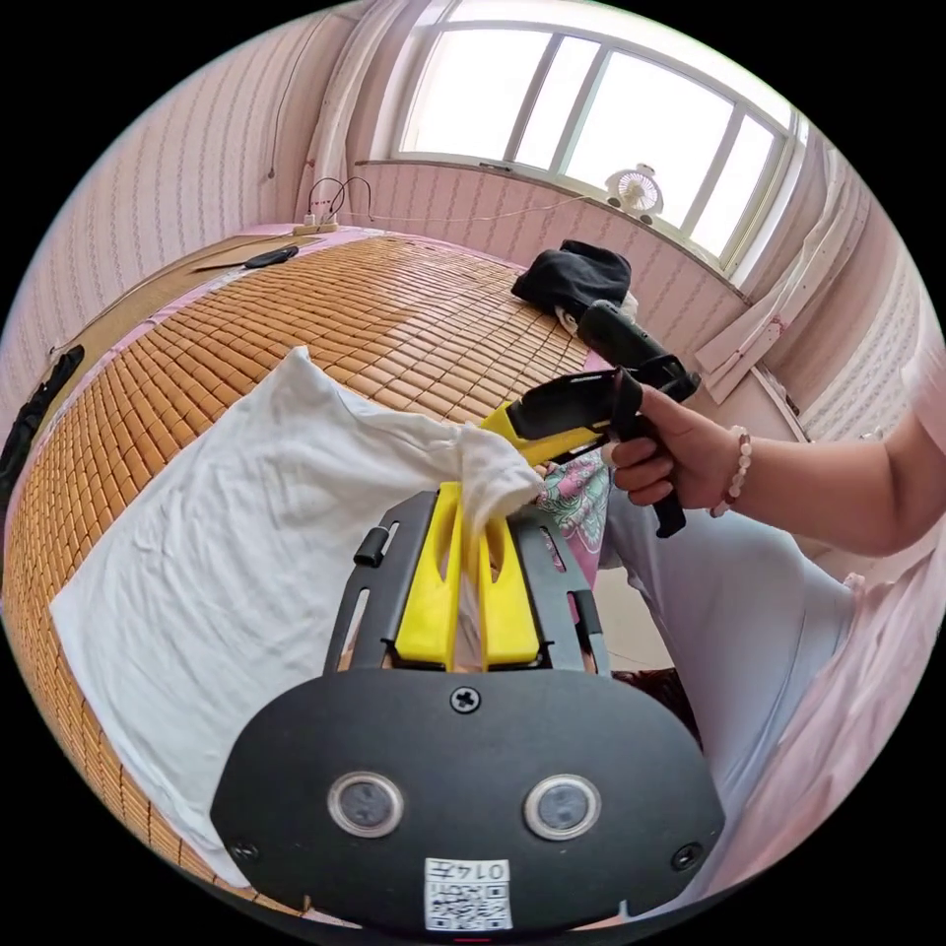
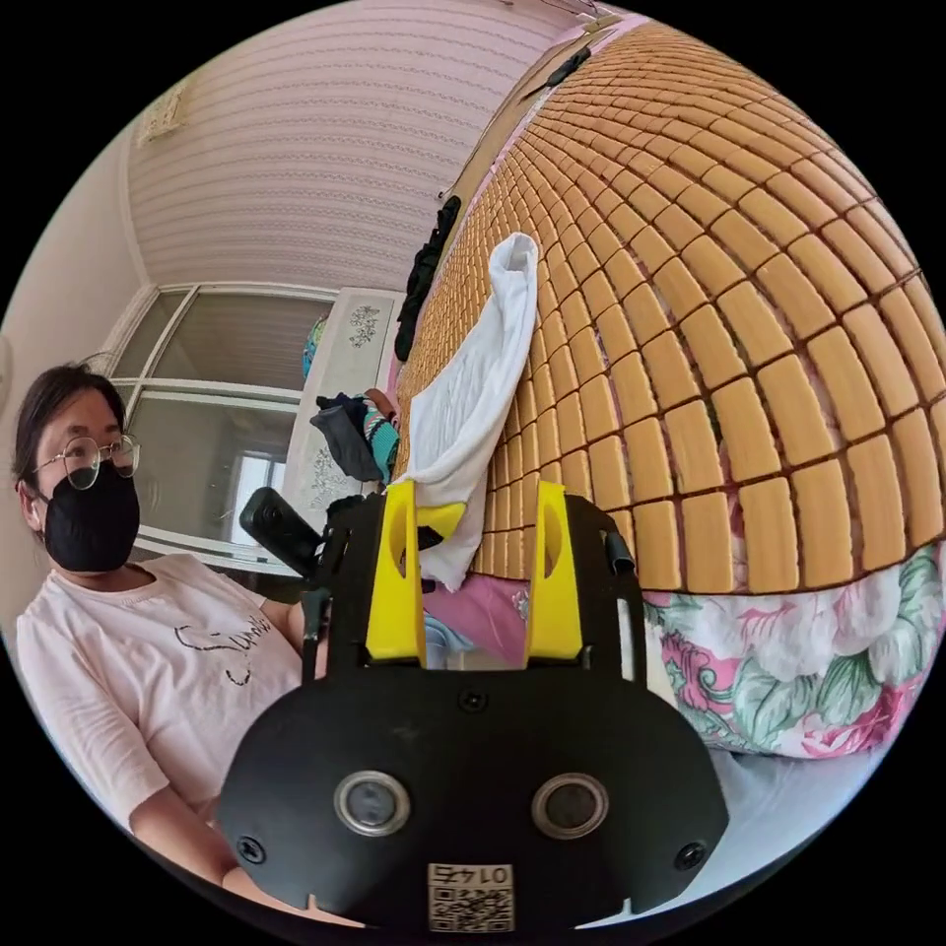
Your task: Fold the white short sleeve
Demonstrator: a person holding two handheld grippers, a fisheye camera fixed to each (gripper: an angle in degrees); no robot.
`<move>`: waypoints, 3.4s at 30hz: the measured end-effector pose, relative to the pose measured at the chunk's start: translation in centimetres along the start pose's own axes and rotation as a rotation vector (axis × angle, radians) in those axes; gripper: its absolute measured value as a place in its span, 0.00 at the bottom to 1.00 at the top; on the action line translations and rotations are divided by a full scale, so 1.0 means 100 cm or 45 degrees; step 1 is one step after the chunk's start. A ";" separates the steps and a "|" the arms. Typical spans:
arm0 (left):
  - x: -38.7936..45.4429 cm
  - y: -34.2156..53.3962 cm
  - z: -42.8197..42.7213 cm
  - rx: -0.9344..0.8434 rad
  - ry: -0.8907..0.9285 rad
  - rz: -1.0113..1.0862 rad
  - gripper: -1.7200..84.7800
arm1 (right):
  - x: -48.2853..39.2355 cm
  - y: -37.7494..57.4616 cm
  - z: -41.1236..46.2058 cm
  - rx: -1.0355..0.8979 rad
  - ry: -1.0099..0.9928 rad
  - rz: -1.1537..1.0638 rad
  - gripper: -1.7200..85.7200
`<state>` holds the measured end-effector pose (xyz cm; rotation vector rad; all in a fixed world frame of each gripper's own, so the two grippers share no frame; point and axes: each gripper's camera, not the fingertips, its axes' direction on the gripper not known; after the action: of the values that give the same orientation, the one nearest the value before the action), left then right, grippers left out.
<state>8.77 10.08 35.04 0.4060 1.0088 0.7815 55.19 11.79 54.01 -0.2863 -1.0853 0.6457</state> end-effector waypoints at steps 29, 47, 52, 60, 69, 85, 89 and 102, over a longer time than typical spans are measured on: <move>0.156 0.039 -0.092 0.009 -0.247 0.016 0.01 | 0.026 -0.001 -0.030 0.339 -0.131 0.203 0.06; 0.025 0.110 -0.208 0.450 -0.260 -0.885 0.01 | -0.144 -0.057 0.097 -0.022 0.093 -0.253 0.04; -0.034 0.133 -0.200 0.434 -0.281 -1.117 0.01 | -0.159 -0.076 0.191 -0.117 0.309 -0.201 0.05; -0.078 0.166 -0.209 0.298 -0.503 -1.333 0.07 | -0.187 -0.082 0.270 -0.200 0.461 -0.179 0.09; -0.097 0.175 -0.215 0.234 -0.572 -1.281 0.10 | -0.237 -0.074 0.294 -0.333 0.809 -0.711 0.17; -0.072 0.128 -0.157 0.063 -0.673 -1.012 0.12 | -0.230 -0.013 0.329 -0.643 0.883 -0.830 0.07; -0.056 0.127 -0.159 0.079 -0.584 -0.972 0.03 | -0.238 0.016 0.268 -0.453 0.685 -0.820 0.07; 0.096 0.051 -0.266 0.510 -0.544 -0.337 0.01 | -0.269 0.181 0.027 0.215 0.405 -0.909 0.06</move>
<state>-13.44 19.48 19.45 0.7327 0.7891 0.2318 38.22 9.23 26.35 0.1473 -0.7456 0.0425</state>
